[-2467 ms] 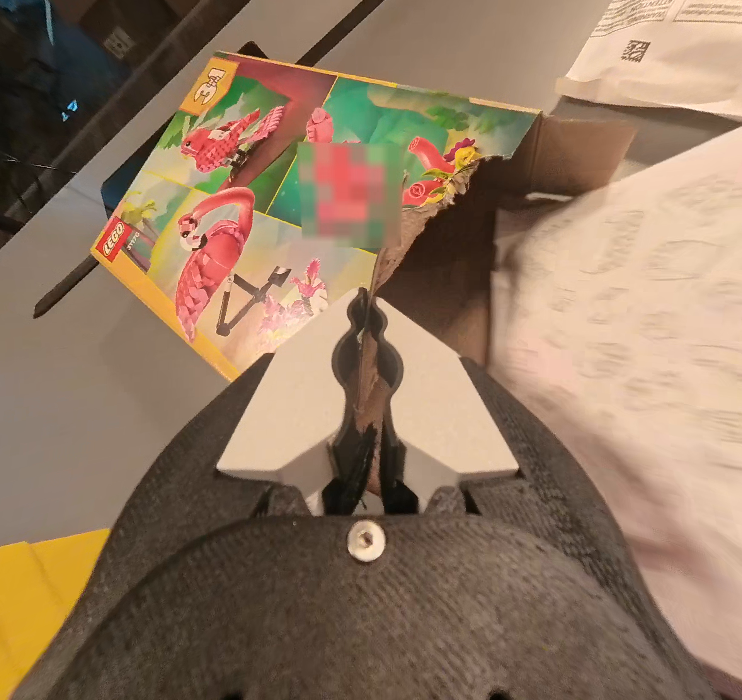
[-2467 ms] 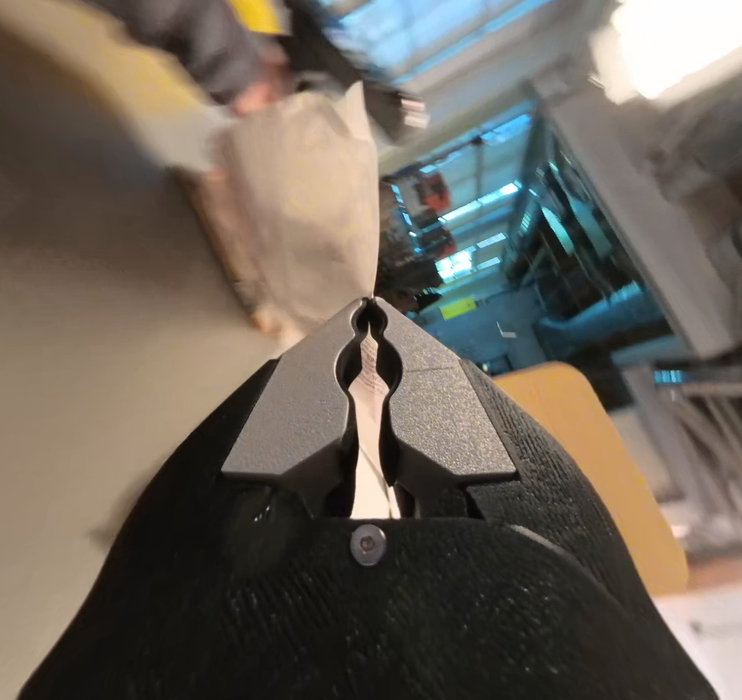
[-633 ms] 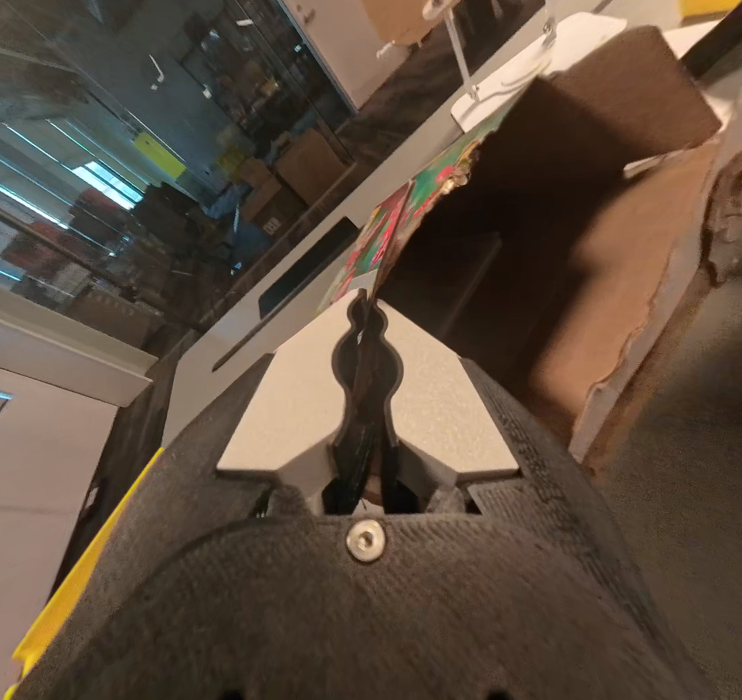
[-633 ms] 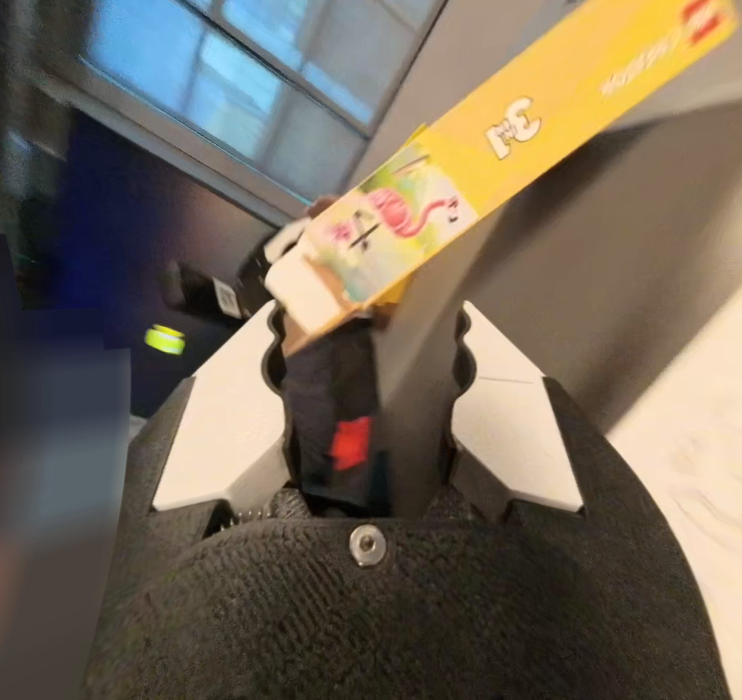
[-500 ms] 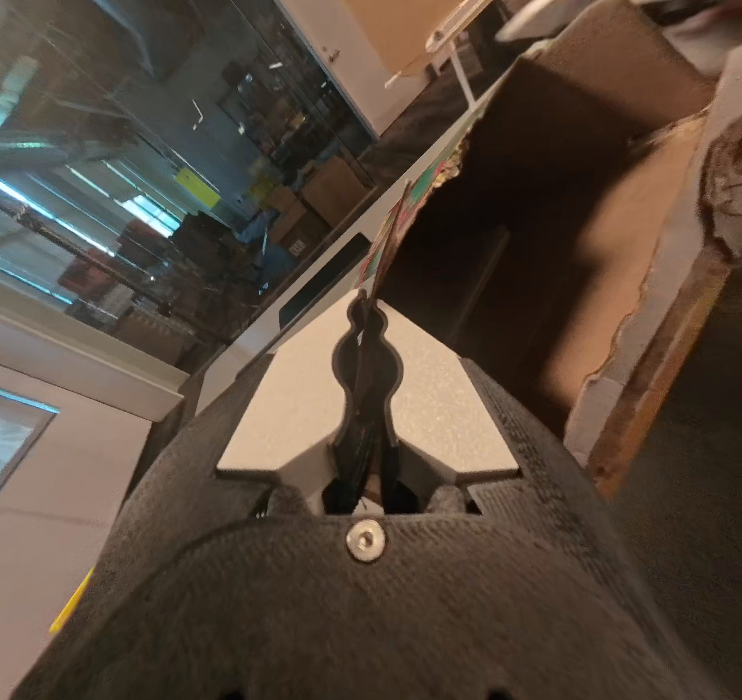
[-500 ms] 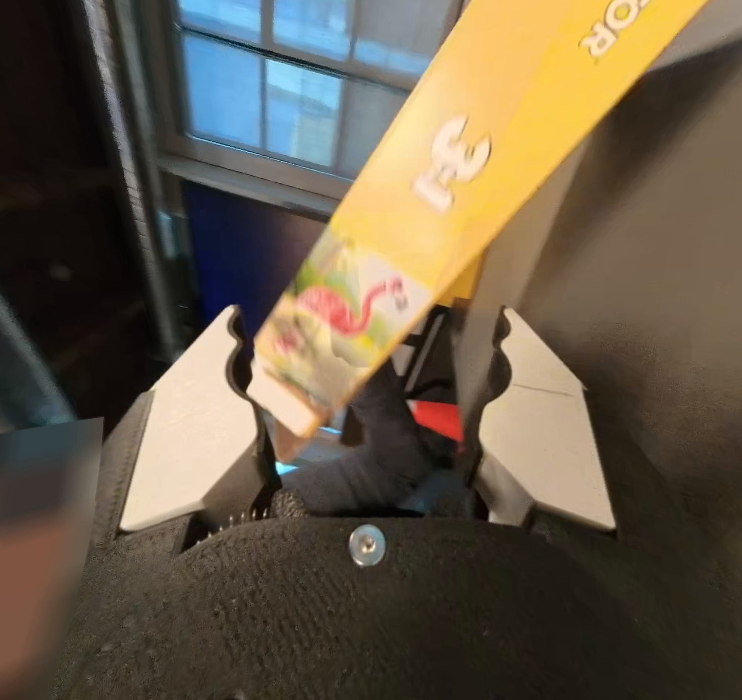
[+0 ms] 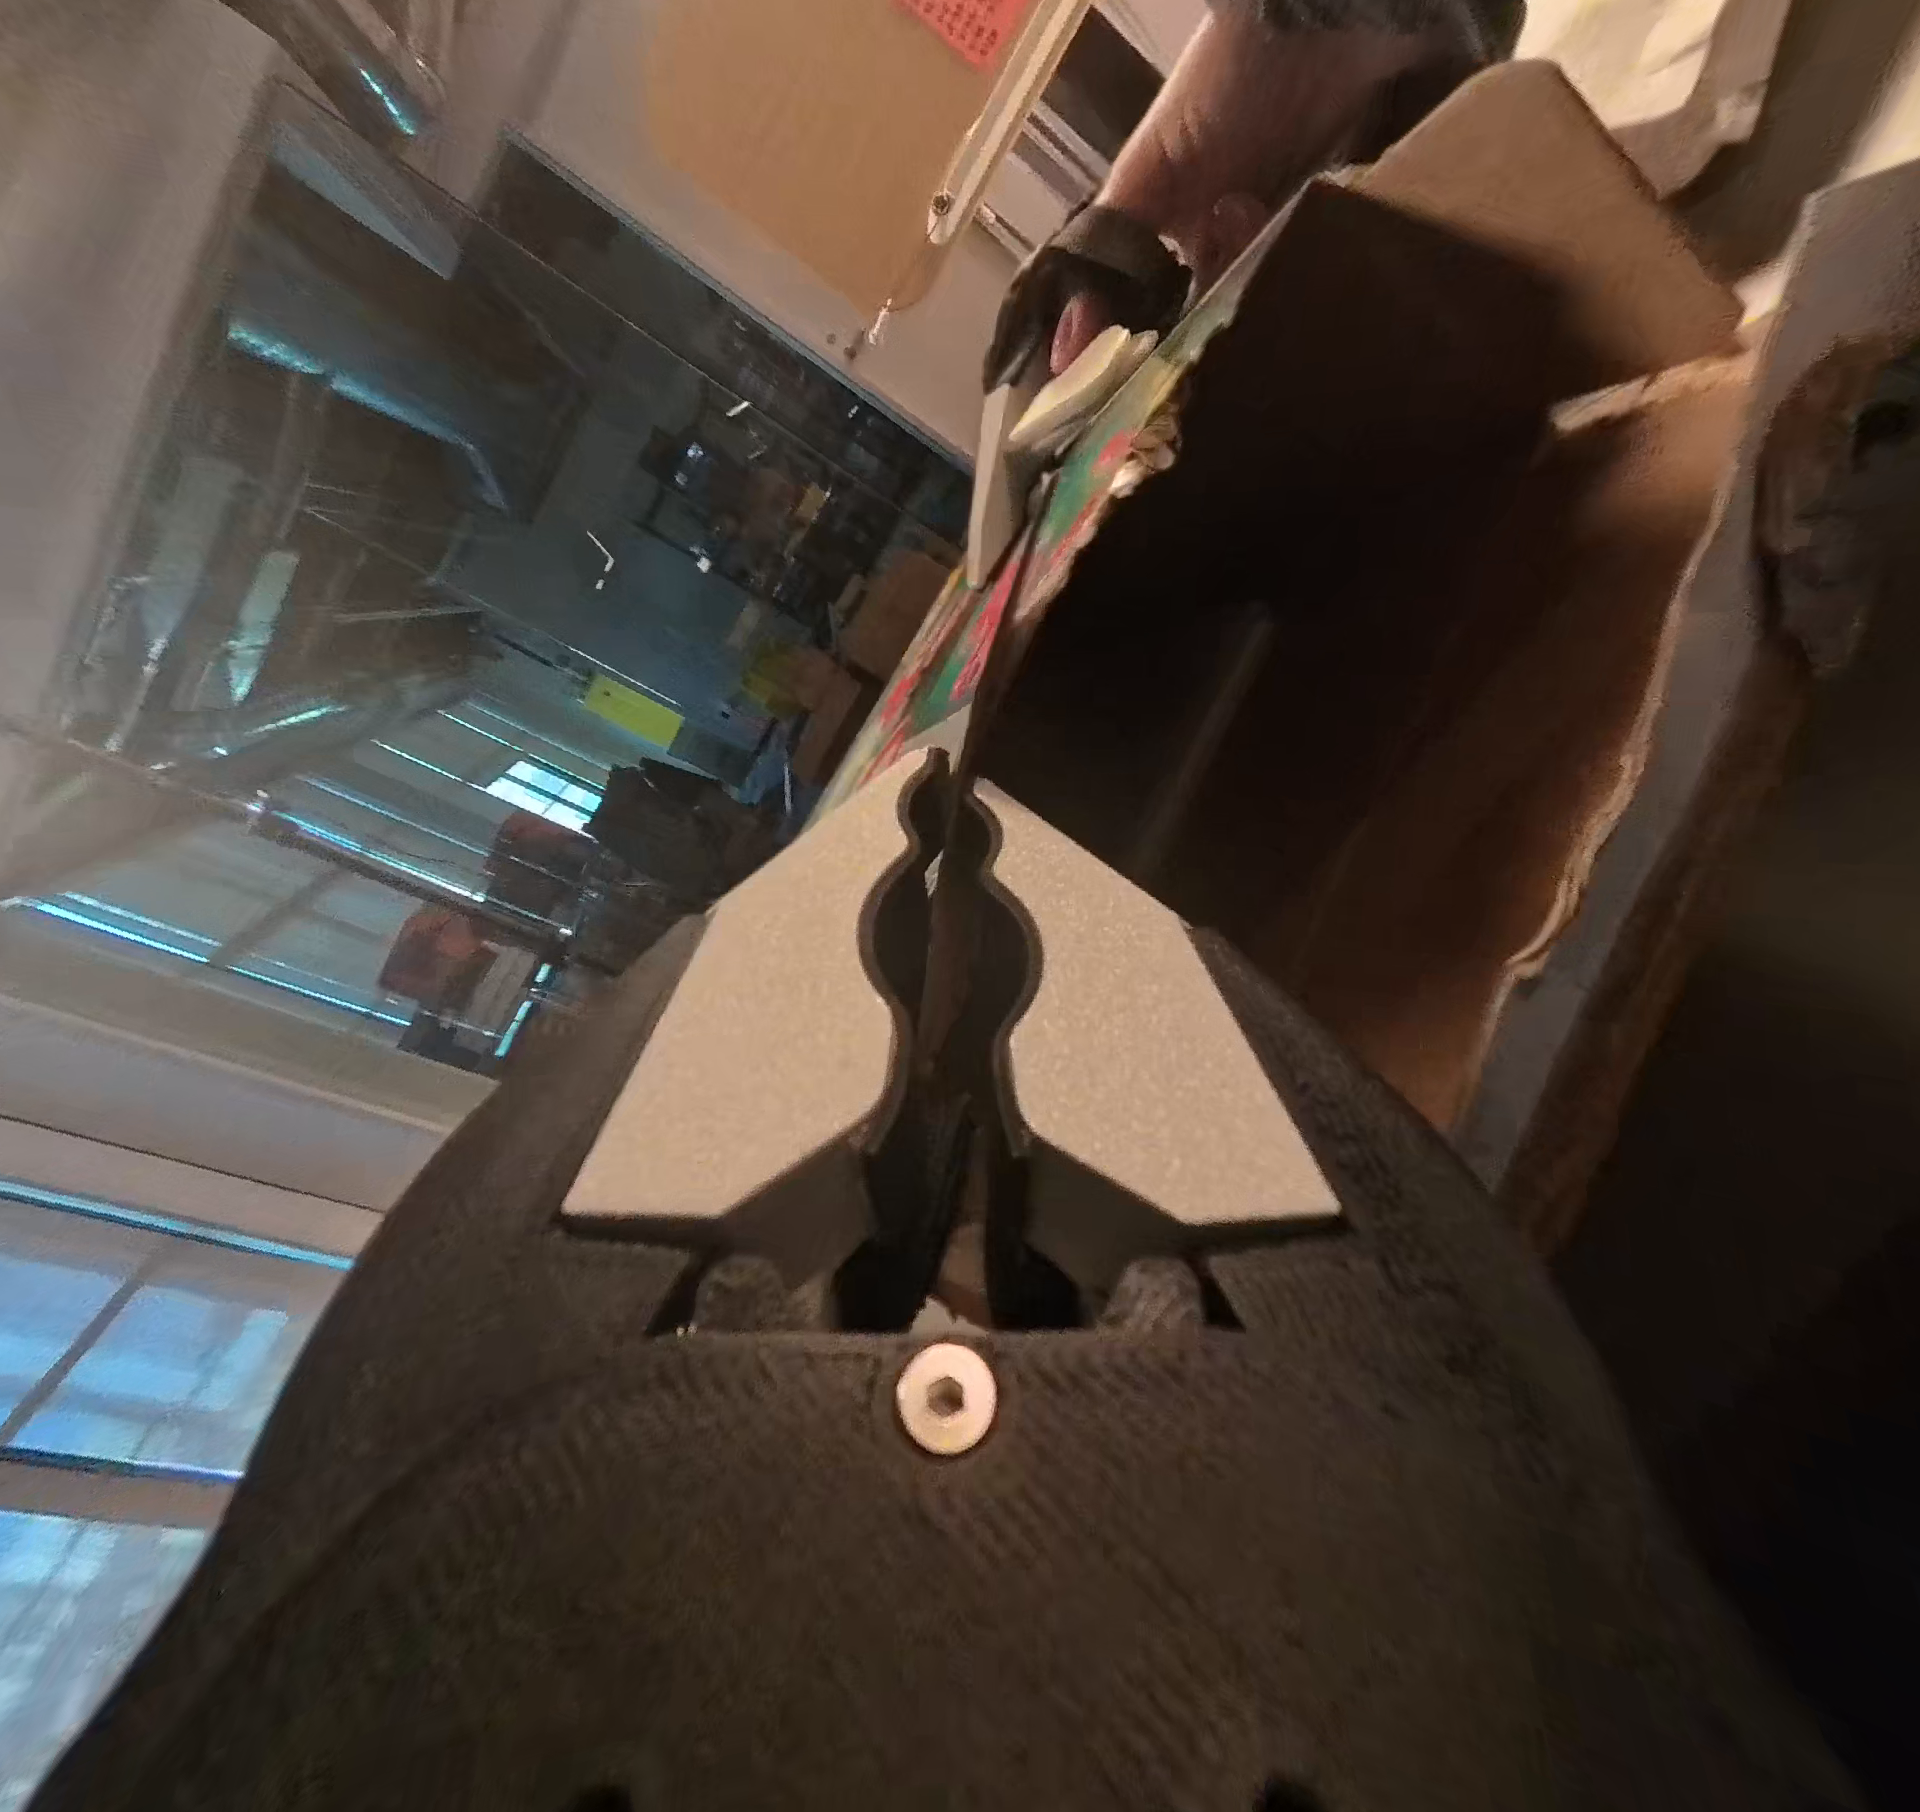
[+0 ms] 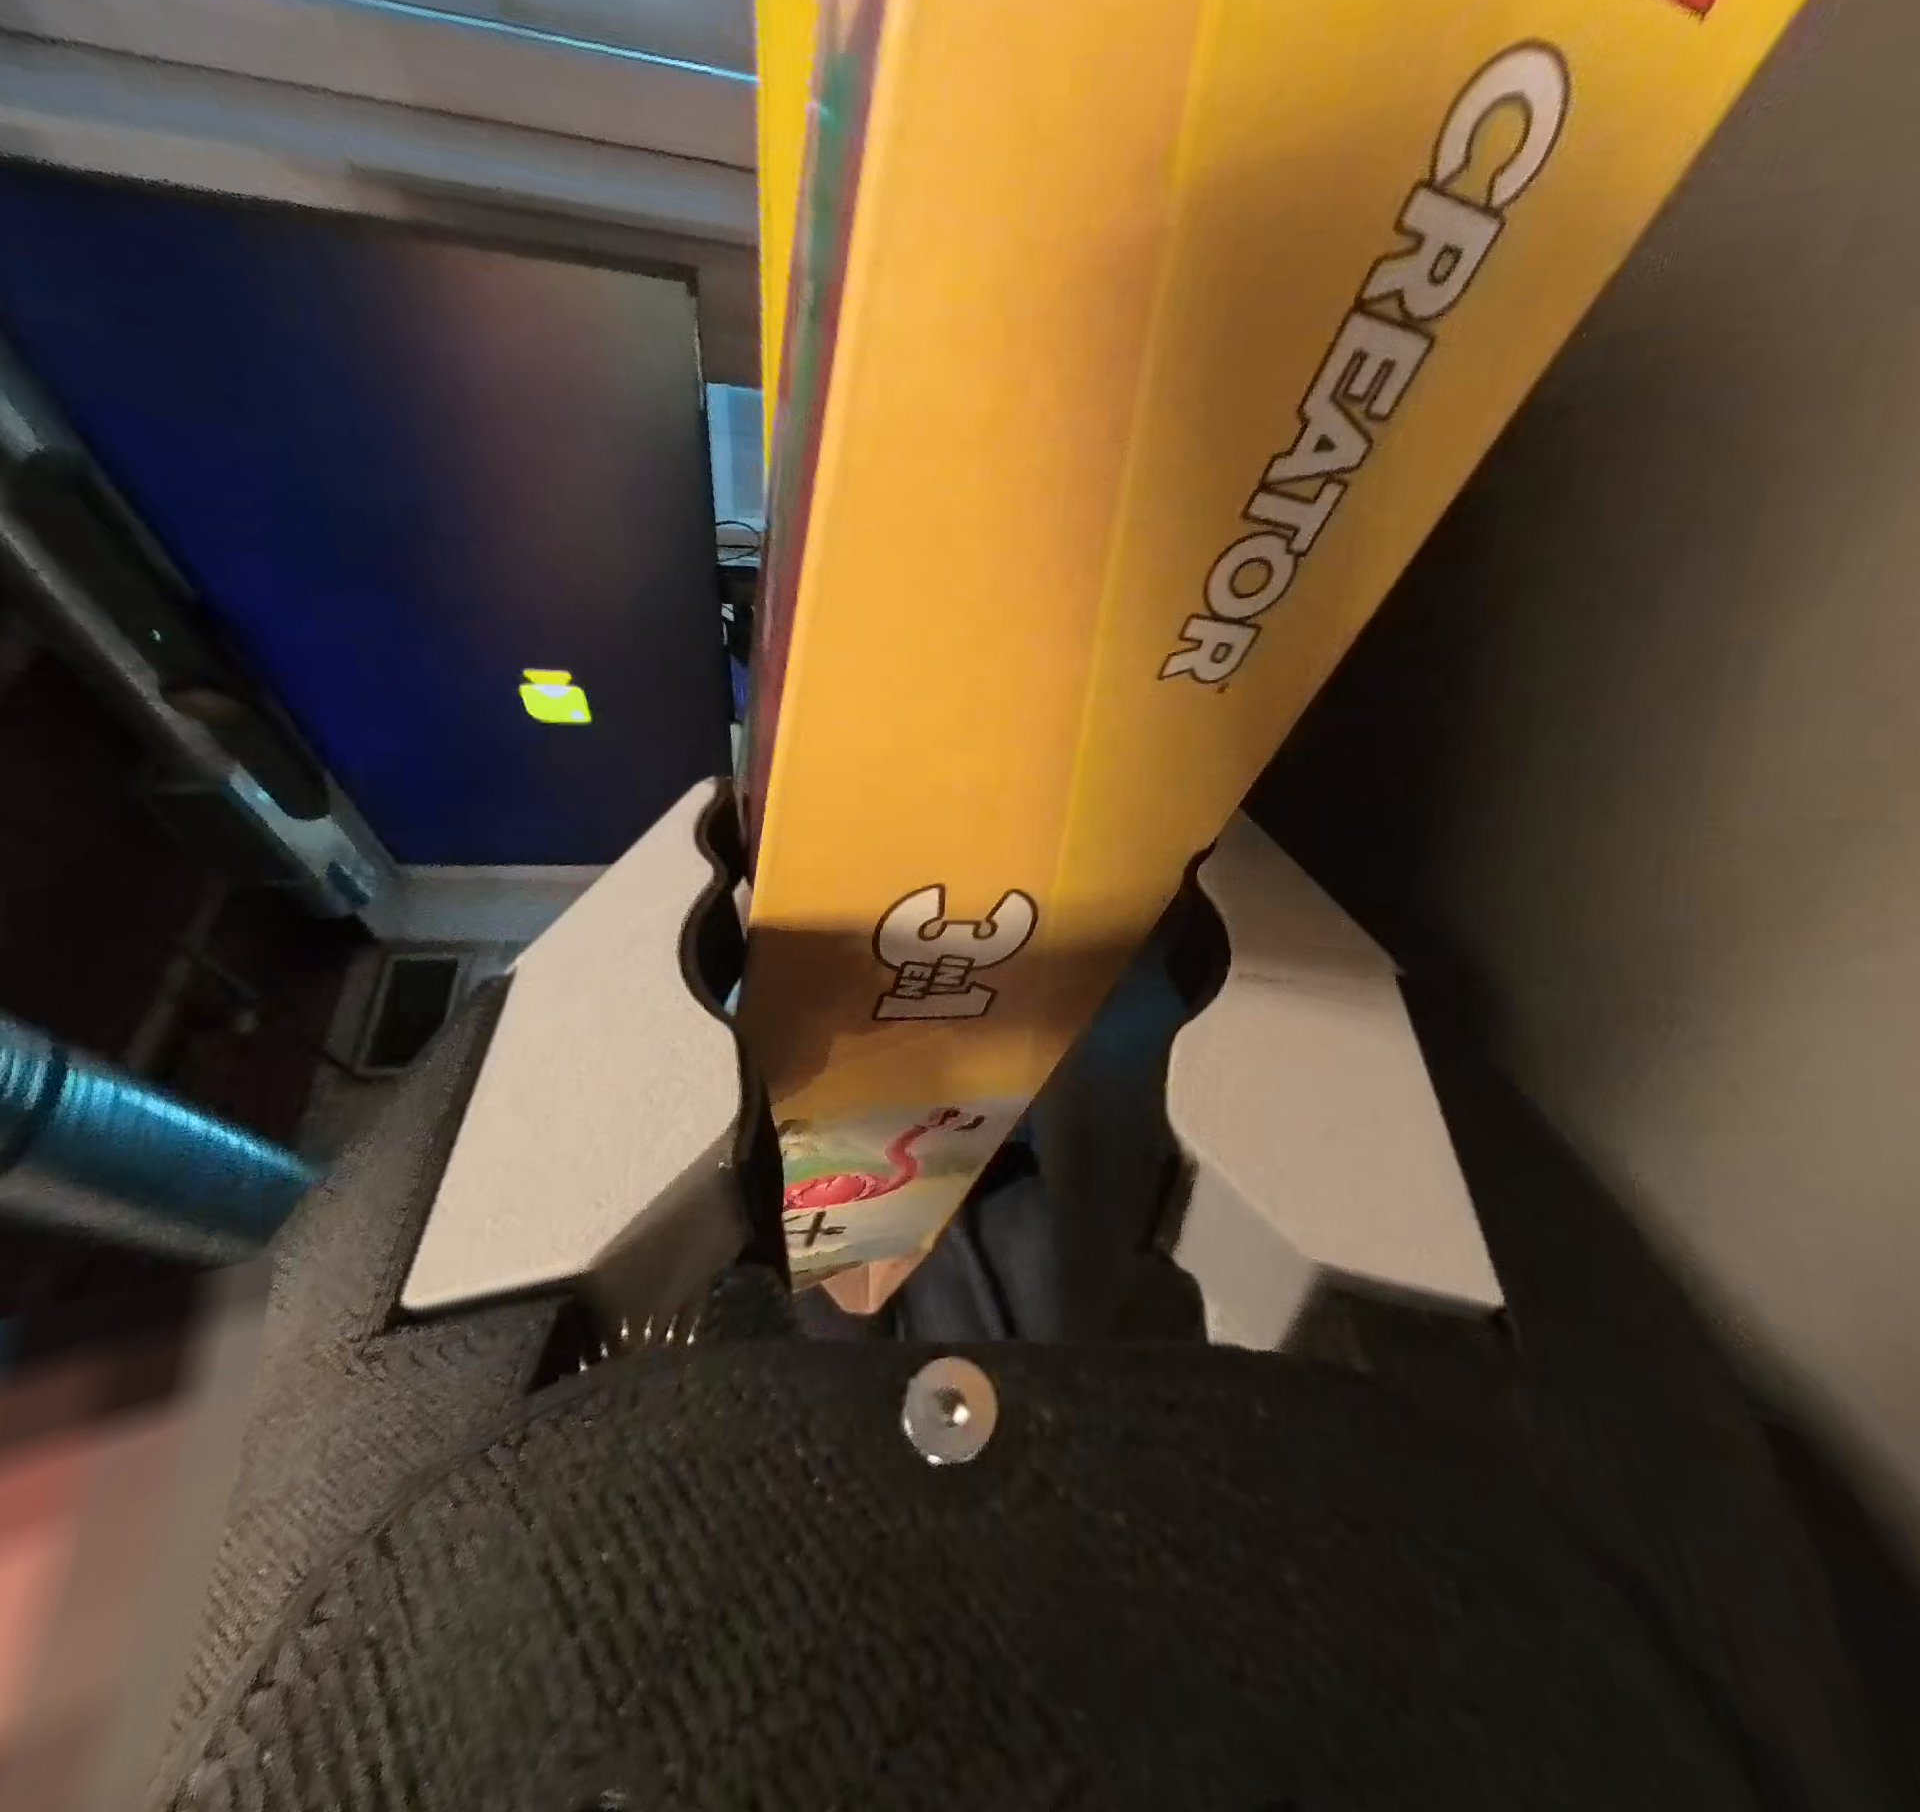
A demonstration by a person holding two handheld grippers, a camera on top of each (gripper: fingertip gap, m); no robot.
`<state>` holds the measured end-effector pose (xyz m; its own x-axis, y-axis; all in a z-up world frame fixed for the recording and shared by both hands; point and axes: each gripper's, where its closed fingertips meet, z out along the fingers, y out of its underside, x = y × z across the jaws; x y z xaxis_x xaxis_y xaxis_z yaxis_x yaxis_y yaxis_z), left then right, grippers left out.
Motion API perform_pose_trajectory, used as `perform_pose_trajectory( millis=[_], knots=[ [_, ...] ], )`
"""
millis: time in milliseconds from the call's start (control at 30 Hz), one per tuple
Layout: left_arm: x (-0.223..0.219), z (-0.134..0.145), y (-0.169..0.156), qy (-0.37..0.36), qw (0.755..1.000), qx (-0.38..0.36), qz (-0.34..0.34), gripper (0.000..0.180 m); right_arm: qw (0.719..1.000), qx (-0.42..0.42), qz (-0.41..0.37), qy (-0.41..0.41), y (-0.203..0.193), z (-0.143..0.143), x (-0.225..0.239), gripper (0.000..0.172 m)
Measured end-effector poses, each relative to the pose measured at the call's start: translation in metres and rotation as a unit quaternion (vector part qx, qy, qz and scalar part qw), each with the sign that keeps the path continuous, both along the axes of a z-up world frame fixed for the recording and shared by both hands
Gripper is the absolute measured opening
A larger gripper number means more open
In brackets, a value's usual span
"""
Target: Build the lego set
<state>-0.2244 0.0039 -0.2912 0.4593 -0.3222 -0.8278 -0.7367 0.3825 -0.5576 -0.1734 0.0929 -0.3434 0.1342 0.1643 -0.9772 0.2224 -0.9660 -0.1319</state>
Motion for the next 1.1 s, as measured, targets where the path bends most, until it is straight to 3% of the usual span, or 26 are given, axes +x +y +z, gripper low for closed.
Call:
perform_pose_trajectory(
  millis=[133, 267, 400, 533, 633, 700, 733, 800, 867, 967, 1033, 1067, 1100],
  knots=[
    [-0.002, 0.017, 0.014, 0.046, 0.998, 0.051, 0.01, 0.0, 0.997, 0.045, -0.028, 0.048, 0.024, 0.028, -0.006, 0.082],
    [0.001, 0.045, 0.057, 0.03, 0.997, 0.07, 0.008, 0.006, 0.979, 0.154, -0.085, 0.099, 0.074, 0.078, 0.005, 0.08],
    [-0.014, 0.056, 0.097, -0.039, 0.997, 0.043, 0.046, 0.047, 0.916, 0.363, -0.151, 0.08, 0.122, 0.131, 0.032, 0.079],
    [-0.023, 0.045, 0.108, -0.145, 0.989, 0.002, 0.036, 0.04, 0.82, 0.542, -0.184, 0.03, 0.147, 0.172, 0.054, 0.077],
    [-0.023, 0.037, 0.121, -0.223, 0.974, -0.043, 0.028, 0.041, 0.801, 0.574, -0.169, 0.033, 0.149, 0.179, 0.057, 0.076],
    [-0.021, 0.035, 0.14, -0.308, 0.945, -0.104, 0.011, 0.055, 0.802, 0.572, -0.166, 0.048, 0.148, 0.177, 0.058, 0.076],
    [-0.017, 0.032, 0.152, -0.347, 0.926, -0.151, -0.001, 0.072, 0.801, 0.572, -0.166, 0.058, 0.147, 0.176, 0.06, 0.076],
    [-0.006, 0.026, 0.175, -0.417, 0.875, -0.243, -0.038, 0.109, 0.8, 0.57, -0.166, 0.088, 0.143, 0.176, 0.065, 0.076],
    [0.007, 0.033, 0.19, -0.473, 0.825, -0.292, -0.104, 0.122, 0.793, 0.577, -0.15, 0.13, 0.13, 0.177, 0.07, 0.076],
    [0.03, 0.051, 0.194, -0.497, 0.758, -0.355, -0.231, 0.121, 0.779, 0.592, -0.107, 0.178, 0.107, 0.179, 0.071, 0.076],
    [0.047, 0.065, 0.176, -0.468, 0.713, -0.399, -0.337, 0.106, 0.771, 0.601, -0.092, 0.191, 0.098, 0.182, 0.069, 0.076],
    [0.05, 0.072, 0.168, -0.452, 0.705, -0.402, -0.372, 0.082, 0.764, 0.608, -0.096, 0.194, 0.098, 0.184, 0.07, 0.076],
    [0.051, 0.075, 0.17, -0.441, 0.722, -0.388, -0.366, 0.08, 0.754, 0.618, -0.099, 0.199, 0.098, 0.187, 0.073, 0.076]
  ],
)
